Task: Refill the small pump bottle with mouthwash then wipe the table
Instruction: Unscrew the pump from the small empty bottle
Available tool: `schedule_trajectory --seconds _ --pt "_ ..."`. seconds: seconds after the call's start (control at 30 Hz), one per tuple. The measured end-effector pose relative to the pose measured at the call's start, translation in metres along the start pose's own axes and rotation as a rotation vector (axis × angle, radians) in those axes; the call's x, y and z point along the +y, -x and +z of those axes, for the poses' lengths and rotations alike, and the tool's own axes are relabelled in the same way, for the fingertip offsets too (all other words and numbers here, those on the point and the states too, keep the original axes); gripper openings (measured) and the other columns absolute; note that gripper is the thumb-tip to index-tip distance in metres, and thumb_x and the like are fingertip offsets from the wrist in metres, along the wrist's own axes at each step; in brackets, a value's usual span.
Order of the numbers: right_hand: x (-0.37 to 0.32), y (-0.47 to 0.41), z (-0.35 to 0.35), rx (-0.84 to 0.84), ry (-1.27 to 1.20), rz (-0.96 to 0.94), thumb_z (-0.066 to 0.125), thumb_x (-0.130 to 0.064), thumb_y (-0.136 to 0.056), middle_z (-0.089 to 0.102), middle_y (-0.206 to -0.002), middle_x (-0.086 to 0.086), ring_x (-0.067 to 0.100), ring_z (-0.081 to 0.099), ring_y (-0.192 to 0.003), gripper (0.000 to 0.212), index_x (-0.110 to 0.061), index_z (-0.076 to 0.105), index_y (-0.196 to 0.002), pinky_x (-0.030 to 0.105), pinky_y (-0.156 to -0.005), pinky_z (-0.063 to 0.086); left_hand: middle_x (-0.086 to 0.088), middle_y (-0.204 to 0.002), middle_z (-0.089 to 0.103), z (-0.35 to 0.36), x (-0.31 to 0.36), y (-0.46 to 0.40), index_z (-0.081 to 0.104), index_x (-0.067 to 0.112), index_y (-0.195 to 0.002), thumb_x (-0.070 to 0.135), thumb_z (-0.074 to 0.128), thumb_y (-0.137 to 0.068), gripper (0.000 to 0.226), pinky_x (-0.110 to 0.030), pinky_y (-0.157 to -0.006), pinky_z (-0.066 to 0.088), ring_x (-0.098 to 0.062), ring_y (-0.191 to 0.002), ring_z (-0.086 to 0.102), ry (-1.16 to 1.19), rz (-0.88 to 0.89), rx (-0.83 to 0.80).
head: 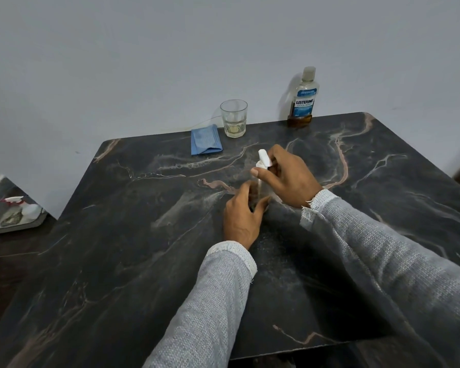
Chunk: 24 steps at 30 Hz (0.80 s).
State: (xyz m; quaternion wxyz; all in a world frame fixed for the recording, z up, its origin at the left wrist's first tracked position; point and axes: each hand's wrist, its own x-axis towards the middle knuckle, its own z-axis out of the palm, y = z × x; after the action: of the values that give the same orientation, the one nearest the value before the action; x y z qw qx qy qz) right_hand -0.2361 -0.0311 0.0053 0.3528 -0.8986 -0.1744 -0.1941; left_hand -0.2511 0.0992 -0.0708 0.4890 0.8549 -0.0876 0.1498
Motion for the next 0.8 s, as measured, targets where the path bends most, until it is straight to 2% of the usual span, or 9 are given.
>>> schedule_trajectory --seconds 0.1,0.17,0.2,0.27,0.4,0.5,0.57,0.67,0.8 --pt "0.001 -0.001 -0.006 -0.075 0.005 -0.044 0.062 -0.027 -0.093 0.041 -0.066 -0.013 0.003 0.041 -0.057 0.023 -0.018 0.042 -0.085 0.012 -0.055 0.031 0.0 -0.103 0.071 -0.003 0.0 0.001 0.056 0.021 -0.12 0.037 0.066 -0.089 0.036 -0.032 -0.082 0.053 -0.019 -0.095 0.066 0.009 0.015 -0.04" --pt "0.002 -0.003 -0.01 -0.137 -0.001 -0.061 0.061 -0.027 -0.094 0.046 -0.074 -0.016 0.001 0.044 -0.064 0.015 -0.017 0.05 -0.092 0.009 -0.06 0.032 0.0 -0.103 0.071 -0.005 -0.001 0.003 0.055 0.02 -0.121 0.038 0.065 -0.09 0.036 -0.034 -0.083 0.053 -0.019 -0.095 0.066 0.014 0.011 -0.051" --pt "0.003 -0.004 -0.011 -0.156 -0.016 -0.05 0.061 -0.027 -0.094 0.051 -0.082 -0.015 0.001 0.047 -0.069 0.015 -0.014 0.056 -0.1 0.008 -0.065 0.032 -0.001 -0.105 0.071 -0.004 -0.002 0.003 0.055 0.02 -0.122 0.038 0.065 -0.09 0.038 -0.034 -0.084 0.054 -0.02 -0.097 0.066 0.015 0.002 -0.054" --pt "0.004 -0.002 -0.013 -0.155 -0.053 -0.014 0.062 -0.03 -0.093 0.058 -0.093 -0.009 0.007 0.05 -0.077 0.03 -0.011 0.059 -0.115 0.011 -0.07 0.036 -0.002 -0.111 0.071 -0.004 -0.001 0.004 0.054 0.019 -0.126 0.038 0.064 -0.09 0.042 -0.037 -0.087 0.054 -0.021 -0.102 0.066 0.013 -0.005 -0.055" --pt "0.004 0.005 -0.007 -0.06 -0.199 0.089 0.071 -0.037 -0.083 0.057 -0.082 -0.007 0.004 0.049 -0.068 0.036 -0.016 0.056 -0.108 0.014 -0.062 0.042 -0.003 -0.113 0.07 -0.002 0.0 0.006 0.052 0.02 -0.129 0.038 0.063 -0.091 0.044 -0.038 -0.089 0.053 -0.022 -0.105 0.065 -0.007 0.007 -0.051" --pt "0.001 0.007 0.003 0.06 -0.265 0.171 0.076 -0.034 -0.08 0.055 -0.077 0.001 0.006 0.046 -0.065 0.033 -0.012 0.057 -0.095 0.017 -0.06 0.041 -0.003 -0.113 0.07 -0.002 0.0 0.006 0.052 0.02 -0.127 0.037 0.063 -0.091 0.041 -0.039 -0.089 0.053 -0.022 -0.105 0.065 -0.028 0.003 -0.052" --pt "-0.001 0.008 0.008 0.101 -0.249 0.163 0.074 -0.03 -0.083 0.057 -0.083 0.004 0.009 0.05 -0.07 0.027 -0.009 0.062 -0.095 0.018 -0.064 0.043 -0.003 -0.111 0.07 -0.002 -0.001 0.005 0.053 0.019 -0.125 0.036 0.062 -0.092 0.038 -0.037 -0.087 0.052 -0.023 -0.103 0.065 -0.05 0.002 -0.044" --pt "0.001 0.011 0.007 0.091 -0.279 0.122 0.07 -0.023 -0.087 0.059 -0.097 0.01 0.005 0.052 -0.077 0.023 -0.008 0.067 -0.104 0.009 -0.071 0.042 -0.005 -0.109 0.07 -0.001 -0.002 0.005 0.053 0.017 -0.123 0.034 0.062 -0.093 0.035 -0.034 -0.084 0.051 -0.024 -0.101 0.065 -0.07 0.004 -0.04" --pt "0.007 0.013 0.004 0.082 -0.352 0.144 0.073 -0.027 -0.084 0.06 -0.099 0.003 0.009 0.056 -0.081 0.028 -0.013 0.064 -0.107 0.01 -0.072 0.044 -0.005 -0.113 0.07 0.0 -0.003 0.005 0.052 0.02 -0.127 0.035 0.062 -0.092 0.039 -0.034 -0.088 0.051 -0.022 -0.105 0.065 -0.077 0.014 -0.043"
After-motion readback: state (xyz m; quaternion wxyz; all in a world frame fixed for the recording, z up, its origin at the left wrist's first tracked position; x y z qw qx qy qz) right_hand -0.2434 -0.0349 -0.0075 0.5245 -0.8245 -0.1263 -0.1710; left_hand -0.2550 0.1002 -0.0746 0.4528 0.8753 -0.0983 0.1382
